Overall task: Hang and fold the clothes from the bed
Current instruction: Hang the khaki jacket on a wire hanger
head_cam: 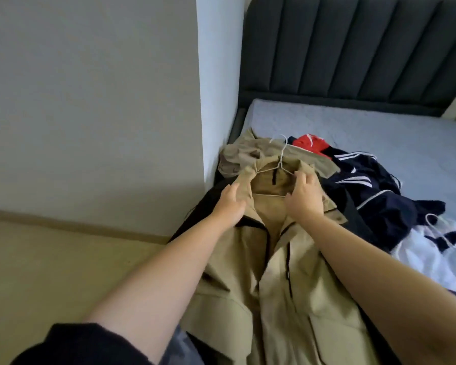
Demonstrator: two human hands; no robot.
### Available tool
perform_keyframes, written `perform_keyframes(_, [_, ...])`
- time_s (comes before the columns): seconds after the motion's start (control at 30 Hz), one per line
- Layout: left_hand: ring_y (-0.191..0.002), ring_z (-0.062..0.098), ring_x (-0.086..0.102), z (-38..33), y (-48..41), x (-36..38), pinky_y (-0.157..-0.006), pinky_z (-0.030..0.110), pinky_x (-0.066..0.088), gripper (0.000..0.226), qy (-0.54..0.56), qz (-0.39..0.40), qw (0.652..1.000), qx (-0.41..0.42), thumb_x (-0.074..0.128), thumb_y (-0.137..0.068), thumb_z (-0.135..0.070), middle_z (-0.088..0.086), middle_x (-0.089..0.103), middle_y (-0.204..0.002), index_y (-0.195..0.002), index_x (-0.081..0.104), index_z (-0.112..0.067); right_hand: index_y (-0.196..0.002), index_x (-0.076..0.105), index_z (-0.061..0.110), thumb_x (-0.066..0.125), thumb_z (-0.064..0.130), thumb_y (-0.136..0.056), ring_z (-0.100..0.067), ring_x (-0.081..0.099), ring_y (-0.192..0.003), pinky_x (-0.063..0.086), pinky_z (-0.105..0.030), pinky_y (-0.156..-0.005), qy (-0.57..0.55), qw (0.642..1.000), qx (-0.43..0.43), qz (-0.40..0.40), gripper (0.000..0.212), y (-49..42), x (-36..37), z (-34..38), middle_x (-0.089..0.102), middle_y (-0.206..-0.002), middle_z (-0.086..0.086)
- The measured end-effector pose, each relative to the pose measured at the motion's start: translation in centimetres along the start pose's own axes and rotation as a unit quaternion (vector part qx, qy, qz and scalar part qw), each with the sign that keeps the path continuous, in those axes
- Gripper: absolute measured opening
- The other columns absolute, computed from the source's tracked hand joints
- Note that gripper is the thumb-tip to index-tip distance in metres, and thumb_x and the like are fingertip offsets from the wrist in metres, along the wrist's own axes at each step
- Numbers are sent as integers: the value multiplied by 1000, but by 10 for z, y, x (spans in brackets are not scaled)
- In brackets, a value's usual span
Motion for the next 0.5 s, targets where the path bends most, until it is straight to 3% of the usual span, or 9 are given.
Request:
perform_keyframes(0.07, [-125,22,45,37,2,19,-88,24,44,52,-1,-28,999,-40,43,-95,-15,0,31,-151,-146,33,-23,-125,51,5,48,7,-85,-32,43,-118,40,-42,-99,-1,998,-66,20,39,15,26,1,47,-129,-15])
perform_keyframes(0.13, [-105,18,54,70,4,43,-74,22,44,42,49,-30,995,-87,45,-95,-12,2,46,-139,-135,46,-22,-108,62,7,48,6,-85,-31,52,-104,44,-37,-86,15,988,-135,78,27,31,54,4,57,-111,-11])
perform_keyframes(0.23, [-103,15,56,114,22,81,-87,26,45,32,127,3,981,-147,45,-94,-3,6,60,-126,-119,57,-19,-100,66,16,45,3,-87,-22,55,-97,45,-29,-81,55,965,-159,203,28,54,93,-7,61,-102,-3])
perform_keyframes(0.3, [-110,20,57,136,35,99,-92,25,43,33,73,28,983,-164,45,-93,-4,7,62,-124,-120,60,-15,-91,66,16,44,10,-88,-20,55,-91,47,-30,-81,80,955,-192,213,22,67,105,-15,61,-93,-1])
perform_keyframes(0.37, [-113,24,56,142,38,104,-88,23,39,32,9,35,986,-163,46,-93,-10,5,62,-122,-120,61,-16,-84,64,15,45,16,-90,-19,56,-84,46,-31,-80,112,944,-245,193,20,83,110,-23,62,-84,0])
perform_keyframes(0.5, [-102,24,58,137,38,106,-79,25,41,24,-36,83,987,-136,46,-92,-17,2,63,-111,-111,61,-20,-87,65,16,43,25,-92,-21,57,-86,42,-30,-85,170,911,-294,233,24,115,121,-44,65,-86,0])
Point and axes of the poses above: each hand's wrist, its own y-axis away from the middle knuckle, its own x-axis out of the palm, z = x × y, the point moved 5 cm from there along -y, towards the middle knuckle
